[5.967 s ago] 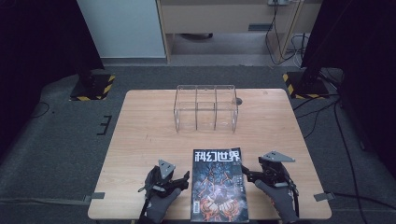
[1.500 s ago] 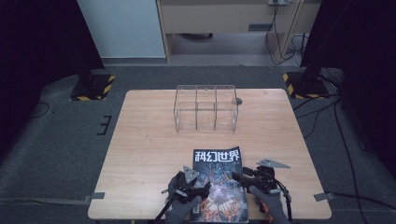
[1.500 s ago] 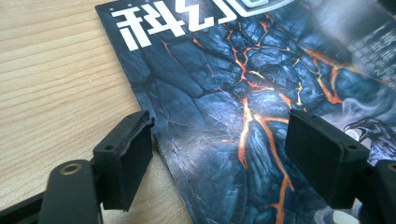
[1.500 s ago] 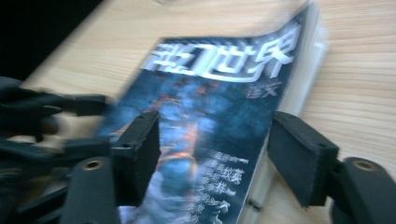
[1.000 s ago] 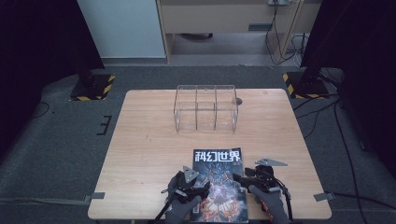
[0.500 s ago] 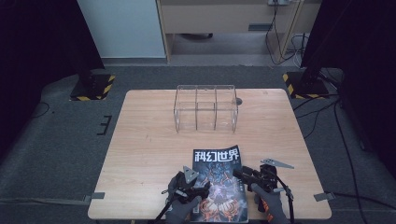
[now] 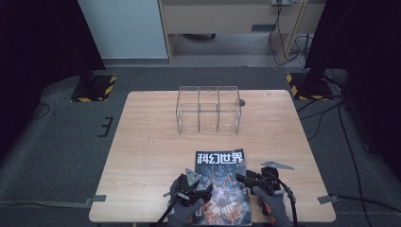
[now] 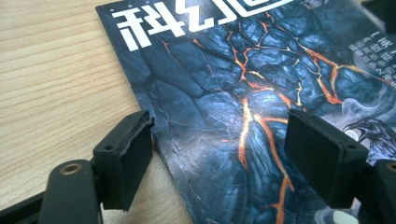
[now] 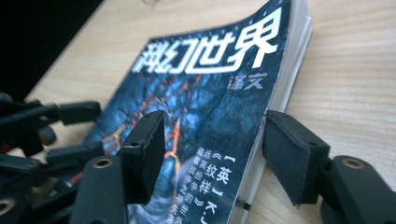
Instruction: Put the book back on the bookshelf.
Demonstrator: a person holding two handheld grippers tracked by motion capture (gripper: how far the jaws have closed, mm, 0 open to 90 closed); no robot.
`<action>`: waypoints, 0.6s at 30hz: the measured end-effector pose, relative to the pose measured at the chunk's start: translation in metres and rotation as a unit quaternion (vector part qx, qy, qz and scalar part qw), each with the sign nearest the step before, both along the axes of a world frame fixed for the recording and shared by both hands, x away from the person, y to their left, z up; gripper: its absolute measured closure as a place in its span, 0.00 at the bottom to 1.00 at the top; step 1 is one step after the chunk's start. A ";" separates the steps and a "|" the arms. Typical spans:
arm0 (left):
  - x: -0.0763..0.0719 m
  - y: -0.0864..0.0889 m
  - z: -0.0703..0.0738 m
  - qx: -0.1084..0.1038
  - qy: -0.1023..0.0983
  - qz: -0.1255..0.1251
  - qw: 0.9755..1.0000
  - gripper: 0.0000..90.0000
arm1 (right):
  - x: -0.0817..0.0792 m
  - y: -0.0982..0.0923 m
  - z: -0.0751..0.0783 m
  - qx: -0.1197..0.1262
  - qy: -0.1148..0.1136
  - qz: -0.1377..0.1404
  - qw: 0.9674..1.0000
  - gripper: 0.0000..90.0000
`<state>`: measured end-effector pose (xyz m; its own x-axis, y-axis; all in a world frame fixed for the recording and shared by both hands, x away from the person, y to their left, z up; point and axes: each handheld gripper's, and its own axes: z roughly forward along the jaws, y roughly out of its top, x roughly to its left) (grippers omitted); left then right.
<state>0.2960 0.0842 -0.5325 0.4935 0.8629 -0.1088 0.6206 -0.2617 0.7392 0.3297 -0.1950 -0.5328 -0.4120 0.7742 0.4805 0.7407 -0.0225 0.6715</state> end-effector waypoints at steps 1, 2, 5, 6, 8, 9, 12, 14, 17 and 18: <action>0.000 0.000 0.000 0.000 0.000 0.000 1.000 0.25 | 0.000 0.000 -0.001 -0.005 0.000 0.003 1.000 0.42; 0.000 0.000 0.000 0.000 0.000 -0.001 1.000 0.25 | 0.001 0.001 -0.002 -0.008 0.001 0.003 1.000 0.40; 0.000 0.000 0.000 0.000 -0.001 -0.001 1.000 0.25 | 0.000 0.002 -0.002 -0.032 -0.012 -0.005 0.999 0.37; 0.000 0.000 0.000 0.000 -0.001 0.000 1.000 0.25 | 0.000 0.002 -0.002 -0.034 -0.013 -0.006 0.999 0.37; 0.000 0.000 0.000 0.000 -0.001 0.000 1.000 0.25 | 0.000 0.003 -0.002 -0.026 -0.012 -0.003 1.000 0.38; 0.000 0.000 0.000 0.000 -0.001 0.000 1.000 0.25 | 0.001 0.003 -0.003 -0.014 -0.007 -0.001 1.000 0.39; 0.000 0.000 0.000 0.000 -0.001 0.001 1.000 0.25 | -0.001 0.005 -0.003 -0.012 -0.007 -0.008 1.000 0.39; -0.001 -0.001 0.000 0.000 -0.001 0.003 1.000 0.25 | -0.001 0.004 -0.004 -0.004 -0.004 -0.013 1.000 0.40; 0.000 -0.001 0.000 0.001 0.000 0.003 1.000 0.25 | 0.001 -0.002 -0.005 0.037 0.015 -0.026 0.999 0.44; 0.000 -0.001 0.000 0.001 0.000 0.003 1.000 0.25 | 0.001 -0.004 -0.005 0.048 0.015 -0.029 0.998 0.45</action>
<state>0.2957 0.0835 -0.5326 0.4891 0.8656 -0.1071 0.6214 -0.2597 0.7392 0.3310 -0.1993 -0.5376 -0.3525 0.7457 0.5654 0.7556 -0.1297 0.6421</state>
